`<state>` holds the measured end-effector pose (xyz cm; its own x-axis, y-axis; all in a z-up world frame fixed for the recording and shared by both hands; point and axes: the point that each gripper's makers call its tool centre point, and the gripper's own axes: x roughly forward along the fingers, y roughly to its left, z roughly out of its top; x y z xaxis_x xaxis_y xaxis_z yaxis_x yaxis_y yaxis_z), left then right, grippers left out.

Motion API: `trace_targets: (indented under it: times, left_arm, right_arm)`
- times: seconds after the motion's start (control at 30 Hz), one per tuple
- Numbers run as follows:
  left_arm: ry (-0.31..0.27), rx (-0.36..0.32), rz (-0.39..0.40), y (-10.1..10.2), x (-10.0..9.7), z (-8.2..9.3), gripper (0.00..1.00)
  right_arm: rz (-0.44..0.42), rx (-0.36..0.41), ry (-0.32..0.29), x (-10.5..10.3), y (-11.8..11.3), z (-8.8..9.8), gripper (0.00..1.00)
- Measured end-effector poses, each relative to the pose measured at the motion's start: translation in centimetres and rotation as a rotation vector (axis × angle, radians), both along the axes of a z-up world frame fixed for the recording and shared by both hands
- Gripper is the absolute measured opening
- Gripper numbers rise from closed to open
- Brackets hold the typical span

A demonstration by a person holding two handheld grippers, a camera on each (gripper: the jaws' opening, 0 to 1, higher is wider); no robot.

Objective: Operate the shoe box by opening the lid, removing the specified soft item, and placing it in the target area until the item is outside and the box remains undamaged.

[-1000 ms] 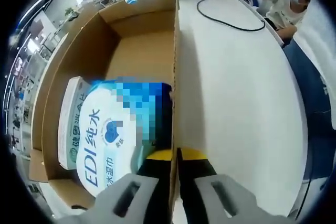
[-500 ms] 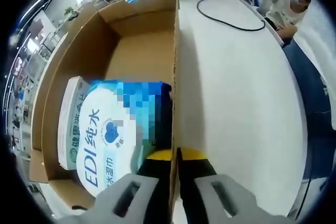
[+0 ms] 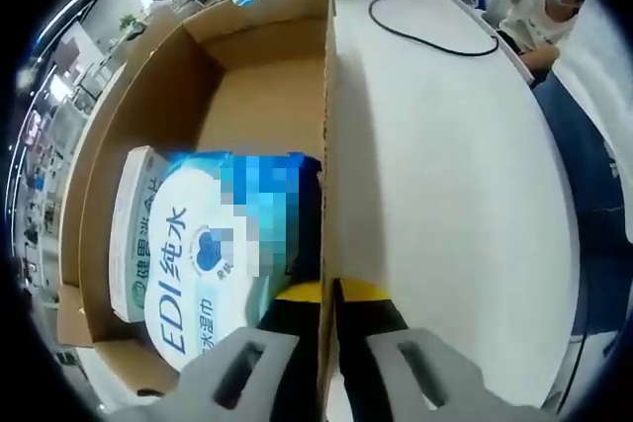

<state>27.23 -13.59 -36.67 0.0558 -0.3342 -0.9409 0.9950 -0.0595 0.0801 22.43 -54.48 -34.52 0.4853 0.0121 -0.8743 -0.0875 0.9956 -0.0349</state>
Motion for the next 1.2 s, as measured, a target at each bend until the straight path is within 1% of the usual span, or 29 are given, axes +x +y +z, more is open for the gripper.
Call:
trace_targets:
  times: [0.1,0.17,0.2,0.3,0.43,0.5,0.57,0.67,0.8,0.87,0.93,1.0,1.07,1.13,1.2]
  left_arm:
    - [-0.001,0.000,-0.001,0.0,0.0,0.0,0.01]
    - [-0.003,0.000,-0.004,0.0,0.0,0.0,0.01]
    - [-0.003,0.000,-0.003,0.0,0.0,0.0,0.01]
    - [-0.002,-0.002,0.001,0.0,-0.1,0.0,0.01]
    - [-0.004,-0.001,0.001,0.0,-0.1,0.0,0.01]
    - [-0.004,-0.001,0.000,0.0,-0.1,0.0,0.01]
    - [-0.003,-0.001,0.000,0.1,-0.2,0.0,0.01]
    - [-0.004,-0.002,-0.001,0.1,-0.1,0.0,0.01]
    - [-0.001,0.000,-0.002,0.1,-0.2,0.0,0.01]
    - [0.000,0.002,-0.004,0.1,-0.2,0.1,0.01]
    - [0.000,0.000,-0.005,0.1,-0.2,0.1,0.01]
    - [0.002,-0.002,-0.006,0.0,-0.1,0.1,0.01]
    - [0.002,0.000,-0.006,0.0,-0.1,0.1,0.01]
    - [0.004,0.001,-0.005,0.0,-0.1,0.1,0.01]
    - [0.004,0.001,-0.006,0.0,-0.1,0.1,0.01]
  right_arm:
    - [0.003,0.005,-0.003,0.0,0.2,0.0,0.29]
    - [0.002,0.005,-0.003,0.1,0.3,0.0,0.36]
    - [0.001,-0.007,-0.002,0.1,0.1,0.1,0.39]
    - [0.000,0.000,-0.011,0.3,0.2,0.2,0.43]
    - [-0.004,0.000,-0.004,0.2,0.3,0.2,0.48]
    - [-0.003,0.003,-0.009,0.1,0.6,0.3,0.49]
    - [0.005,-0.013,0.008,-0.3,0.7,0.3,0.49]
    - [0.014,-0.017,0.001,-0.3,0.8,0.4,0.50]
    - [0.015,-0.021,0.014,-0.6,0.7,0.4,0.51]
    - [0.002,-0.008,0.017,-0.7,0.9,0.5,0.54]
    - [0.000,-0.015,0.020,-0.8,0.8,0.6,0.57]
    - [0.018,-0.041,0.036,-1.1,0.6,0.7,0.58]
    - [0.023,-0.059,0.048,-1.2,0.5,0.9,0.60]
    - [0.032,-0.075,0.027,-1.0,0.6,1.7,0.62]
    - [0.043,-0.089,0.022,-0.9,0.7,2.2,0.62]
